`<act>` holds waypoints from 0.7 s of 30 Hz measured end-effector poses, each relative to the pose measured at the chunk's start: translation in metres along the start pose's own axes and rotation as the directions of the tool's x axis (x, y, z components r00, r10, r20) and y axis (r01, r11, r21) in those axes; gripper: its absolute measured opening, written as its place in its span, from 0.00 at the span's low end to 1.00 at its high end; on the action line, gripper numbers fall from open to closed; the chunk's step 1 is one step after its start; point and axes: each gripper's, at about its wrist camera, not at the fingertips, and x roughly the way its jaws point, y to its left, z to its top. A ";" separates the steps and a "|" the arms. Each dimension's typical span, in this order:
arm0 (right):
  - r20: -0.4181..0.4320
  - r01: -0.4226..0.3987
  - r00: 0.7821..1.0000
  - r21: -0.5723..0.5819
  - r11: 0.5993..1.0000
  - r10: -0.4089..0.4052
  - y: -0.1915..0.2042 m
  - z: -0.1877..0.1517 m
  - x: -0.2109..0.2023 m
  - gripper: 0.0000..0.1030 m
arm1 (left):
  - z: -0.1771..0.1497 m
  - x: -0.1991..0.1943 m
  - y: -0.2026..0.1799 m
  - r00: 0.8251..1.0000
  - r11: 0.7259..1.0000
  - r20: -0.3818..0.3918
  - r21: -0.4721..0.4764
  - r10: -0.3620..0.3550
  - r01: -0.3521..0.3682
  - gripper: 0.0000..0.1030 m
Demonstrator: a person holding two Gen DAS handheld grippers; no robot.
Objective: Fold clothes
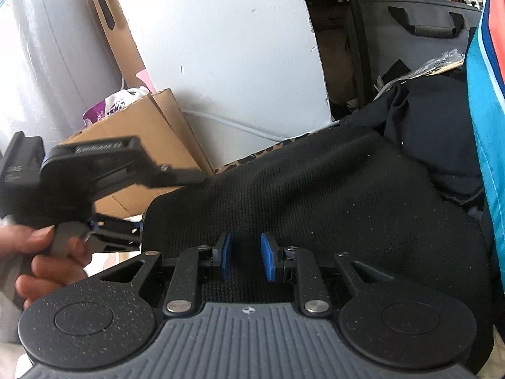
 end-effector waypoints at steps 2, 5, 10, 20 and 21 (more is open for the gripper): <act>-0.001 0.006 1.000 0.003 1.000 -0.006 0.001 -0.001 0.000 0.26 | 0.004 0.006 0.003 1.000 1.000 0.006 -0.019 0.005 -0.004 0.40; -0.005 0.015 1.000 0.004 1.000 -0.015 0.003 -0.001 0.002 0.26 | 0.010 0.009 0.003 1.000 0.999 0.004 -0.015 0.028 -0.028 0.09; -0.019 0.011 1.000 0.008 1.000 -0.011 0.004 -0.001 0.007 0.26 | 0.026 -0.007 -0.006 0.995 0.998 0.094 0.047 0.029 -0.033 0.03; -0.023 0.030 0.999 0.005 1.000 -0.030 0.007 -0.002 0.015 0.27 | 0.041 -0.019 -0.019 0.978 0.981 0.143 0.098 0.154 -0.168 0.18; -0.023 0.030 0.999 0.007 1.000 -0.029 0.007 -0.002 0.015 0.27 | 0.038 -0.023 -0.022 0.978 0.978 0.143 0.120 0.150 -0.168 0.18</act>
